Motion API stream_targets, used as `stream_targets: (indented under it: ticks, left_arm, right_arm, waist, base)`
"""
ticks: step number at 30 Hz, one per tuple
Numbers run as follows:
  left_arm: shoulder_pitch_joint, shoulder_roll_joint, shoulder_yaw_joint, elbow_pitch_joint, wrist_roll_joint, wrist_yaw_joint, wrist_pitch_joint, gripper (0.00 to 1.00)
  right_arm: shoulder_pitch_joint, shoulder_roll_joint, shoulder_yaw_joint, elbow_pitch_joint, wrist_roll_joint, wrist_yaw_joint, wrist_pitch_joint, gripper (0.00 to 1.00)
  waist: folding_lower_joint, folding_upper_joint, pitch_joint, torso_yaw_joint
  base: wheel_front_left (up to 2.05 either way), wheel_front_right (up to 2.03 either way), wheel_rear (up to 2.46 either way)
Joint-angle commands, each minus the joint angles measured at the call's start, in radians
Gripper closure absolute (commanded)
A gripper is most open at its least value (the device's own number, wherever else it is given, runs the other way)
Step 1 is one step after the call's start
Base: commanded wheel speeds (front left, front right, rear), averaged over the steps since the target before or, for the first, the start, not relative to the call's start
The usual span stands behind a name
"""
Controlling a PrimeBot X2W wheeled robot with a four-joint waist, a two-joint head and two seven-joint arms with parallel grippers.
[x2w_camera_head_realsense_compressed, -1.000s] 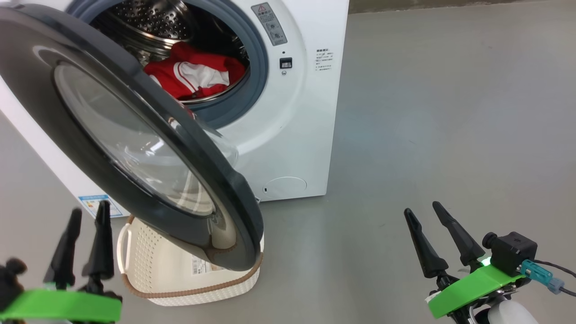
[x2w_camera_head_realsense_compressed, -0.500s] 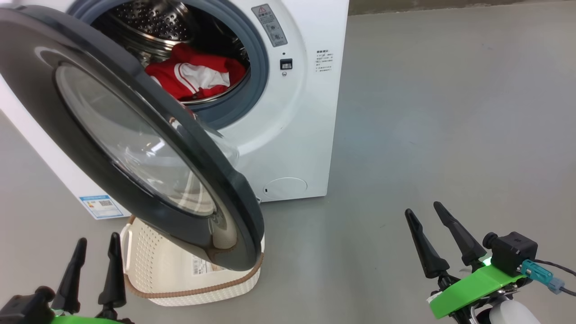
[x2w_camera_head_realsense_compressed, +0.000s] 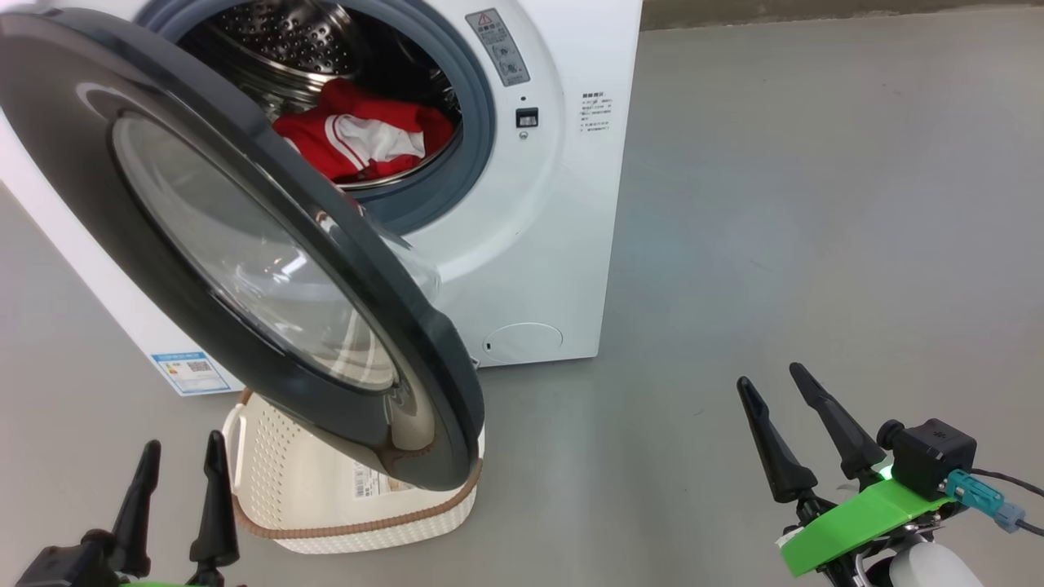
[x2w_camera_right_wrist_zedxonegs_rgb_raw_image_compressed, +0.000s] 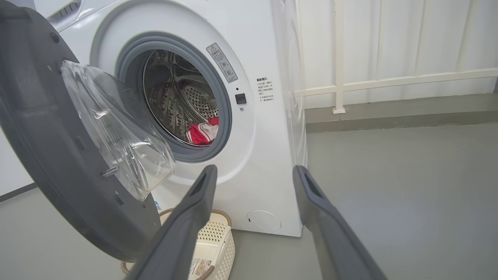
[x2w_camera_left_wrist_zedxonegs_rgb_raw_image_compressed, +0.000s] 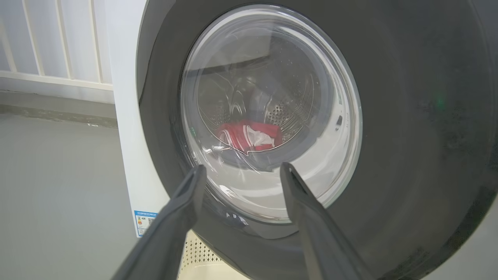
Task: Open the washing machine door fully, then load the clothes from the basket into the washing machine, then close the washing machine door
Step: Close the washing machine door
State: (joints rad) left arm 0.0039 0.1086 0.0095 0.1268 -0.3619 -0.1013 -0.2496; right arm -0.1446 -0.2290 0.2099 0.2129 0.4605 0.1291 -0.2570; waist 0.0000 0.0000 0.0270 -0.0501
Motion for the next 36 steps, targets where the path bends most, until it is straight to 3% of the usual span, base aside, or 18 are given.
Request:
stream_targets:
  ticks: [1,33,34,36]
  left_arm:
    - [-0.017,0.011,0.039,-0.031,0.01,-0.003,-0.012,0.0]
    - [-0.004,-0.038,0.074,-0.043,0.075,-0.025,-0.012,0.0]
    - [-0.003,-0.039,0.075,-0.044,0.076,-0.025,-0.012,0.0]
    - [-0.003,-0.041,0.076,-0.045,0.076,-0.025,-0.012,0.0]
  right_arm:
    - [-0.022,-0.008,0.013,-0.025,-0.013,0.002,-0.005,0.0]
    - [-0.015,-0.014,0.012,-0.035,-0.013,0.002,-0.005,0.0]
    - [-0.015,-0.015,0.012,-0.036,-0.013,0.002,-0.005,0.03]
    - [-0.017,-0.018,0.011,-0.041,-0.014,0.002,-0.005,0.42]
  waist:
    - [0.0,0.0,-0.001,0.0]
    - [0.0,0.0,-0.013,0.026]
    - [0.0,0.0,-0.013,0.03]
    - [0.0,0.0,-0.013,0.04]
  base:
    - [0.0,0.0,0.0]
    - [0.0,0.0,0.0]
    - [0.0,0.0,0.0]
    - [0.0,0.0,0.0]
